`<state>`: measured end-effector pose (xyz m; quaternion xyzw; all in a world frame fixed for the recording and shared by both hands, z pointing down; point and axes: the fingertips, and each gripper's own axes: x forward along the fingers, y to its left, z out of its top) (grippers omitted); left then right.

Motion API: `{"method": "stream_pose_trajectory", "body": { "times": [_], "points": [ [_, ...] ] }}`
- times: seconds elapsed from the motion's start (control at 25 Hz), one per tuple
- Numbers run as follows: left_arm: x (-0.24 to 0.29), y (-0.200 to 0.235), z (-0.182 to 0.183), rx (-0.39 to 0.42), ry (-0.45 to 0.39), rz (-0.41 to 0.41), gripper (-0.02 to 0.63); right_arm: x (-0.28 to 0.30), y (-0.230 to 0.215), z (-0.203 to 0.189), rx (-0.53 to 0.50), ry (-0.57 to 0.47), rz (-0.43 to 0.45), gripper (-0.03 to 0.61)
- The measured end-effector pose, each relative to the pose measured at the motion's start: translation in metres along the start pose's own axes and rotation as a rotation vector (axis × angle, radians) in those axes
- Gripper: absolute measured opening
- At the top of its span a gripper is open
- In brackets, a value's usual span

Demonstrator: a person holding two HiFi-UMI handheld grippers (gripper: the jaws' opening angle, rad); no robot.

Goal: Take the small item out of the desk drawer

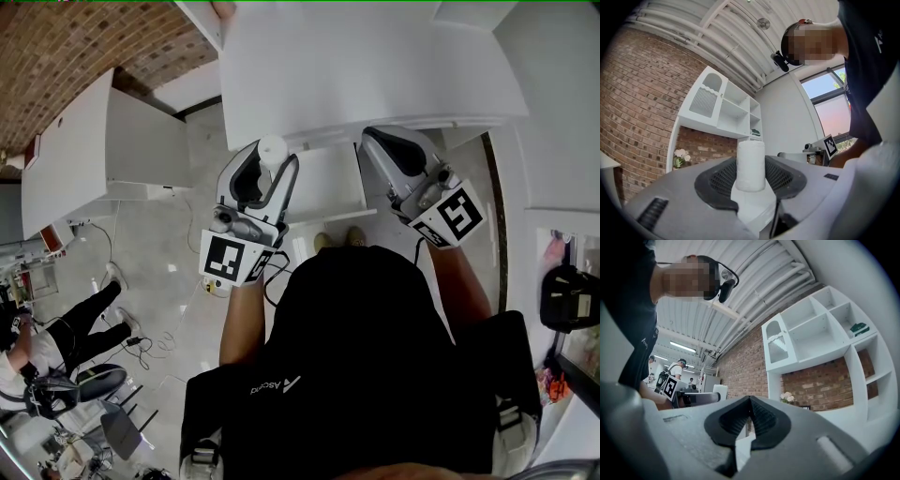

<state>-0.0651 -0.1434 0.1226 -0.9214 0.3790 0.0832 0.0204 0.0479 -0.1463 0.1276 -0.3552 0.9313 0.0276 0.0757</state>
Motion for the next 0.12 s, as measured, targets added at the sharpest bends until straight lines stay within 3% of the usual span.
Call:
{"method": "stream_pose_trajectory", "body": {
  "times": [0.12],
  "points": [
    [-0.0004,-0.0003,0.0,-0.001,0.001,0.002,0.178,-0.0013,0.001,-0.0005,0.0,0.001,0.002,0.0]
  ]
}}
